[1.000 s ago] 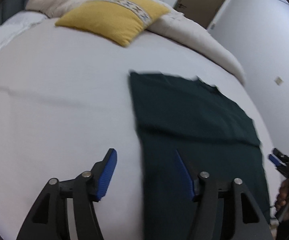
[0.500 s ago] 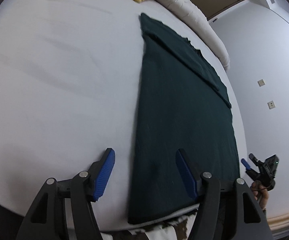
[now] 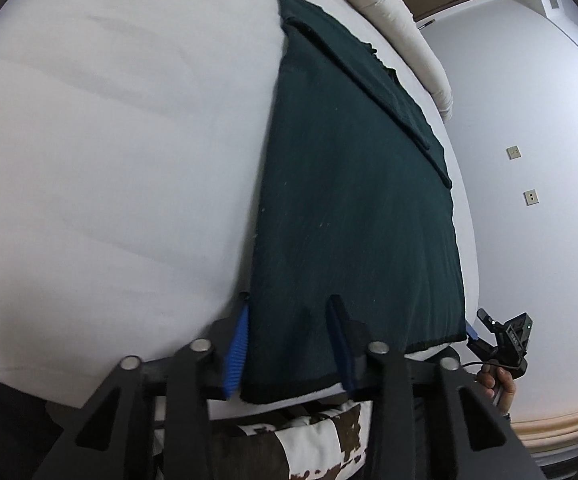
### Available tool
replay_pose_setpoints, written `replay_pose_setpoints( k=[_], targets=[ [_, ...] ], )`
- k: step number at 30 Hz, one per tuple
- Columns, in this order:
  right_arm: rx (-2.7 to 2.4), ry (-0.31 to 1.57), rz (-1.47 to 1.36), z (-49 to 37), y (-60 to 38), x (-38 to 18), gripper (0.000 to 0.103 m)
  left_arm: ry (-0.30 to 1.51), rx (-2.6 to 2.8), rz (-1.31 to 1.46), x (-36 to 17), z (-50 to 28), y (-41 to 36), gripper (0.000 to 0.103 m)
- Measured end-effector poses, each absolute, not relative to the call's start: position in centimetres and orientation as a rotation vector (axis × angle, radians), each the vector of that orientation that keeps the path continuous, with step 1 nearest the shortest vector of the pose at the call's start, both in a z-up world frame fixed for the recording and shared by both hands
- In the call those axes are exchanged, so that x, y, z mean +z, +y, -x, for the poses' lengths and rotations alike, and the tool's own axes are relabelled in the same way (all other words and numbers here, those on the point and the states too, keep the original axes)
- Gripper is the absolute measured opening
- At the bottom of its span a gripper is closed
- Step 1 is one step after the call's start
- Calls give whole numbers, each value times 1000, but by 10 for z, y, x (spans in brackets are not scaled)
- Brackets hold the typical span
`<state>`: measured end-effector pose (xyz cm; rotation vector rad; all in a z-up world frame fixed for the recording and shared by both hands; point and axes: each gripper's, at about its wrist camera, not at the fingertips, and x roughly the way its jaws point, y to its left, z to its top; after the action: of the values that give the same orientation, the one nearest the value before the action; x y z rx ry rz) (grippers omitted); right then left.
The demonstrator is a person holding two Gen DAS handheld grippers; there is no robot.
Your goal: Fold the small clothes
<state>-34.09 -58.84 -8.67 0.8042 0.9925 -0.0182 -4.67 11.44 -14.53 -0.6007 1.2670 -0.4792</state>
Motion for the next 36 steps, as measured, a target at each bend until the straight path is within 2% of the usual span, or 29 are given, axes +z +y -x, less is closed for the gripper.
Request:
replay_pose_setpoints(
  k=[3, 12, 15, 16, 18, 22, 28, 36],
  targets=[
    [-14, 1003, -826, 342, -589, -90, 64, 1279, -477, 618, -149, 48, 117, 25],
    [2, 1064, -840, 340, -586, -94, 56, 1286, -497, 627, -150, 52, 120, 25],
    [16, 1086, -841, 338, -582, -96, 48, 1286, -501, 612, -148, 52, 118, 24],
    [18, 1090, -839, 338, -581, -97, 44, 1287, -498, 604, -147, 52, 117, 15],
    [23, 1098, -833, 337, -579, -98, 35, 1295, -495, 594, -149, 54, 114, 8],
    [20, 1104, -803, 339, -577, -99, 8, 1279, -496, 580, -147, 58, 113, 7],
    [56, 1055, -804, 338, -578, -82, 7, 1228, -528, 637, -131, 55, 120, 6],
    [133, 902, -934, 304, -590, -41, 7, 1089, -608, 845, -91, 21, 137, 6]
  ],
)
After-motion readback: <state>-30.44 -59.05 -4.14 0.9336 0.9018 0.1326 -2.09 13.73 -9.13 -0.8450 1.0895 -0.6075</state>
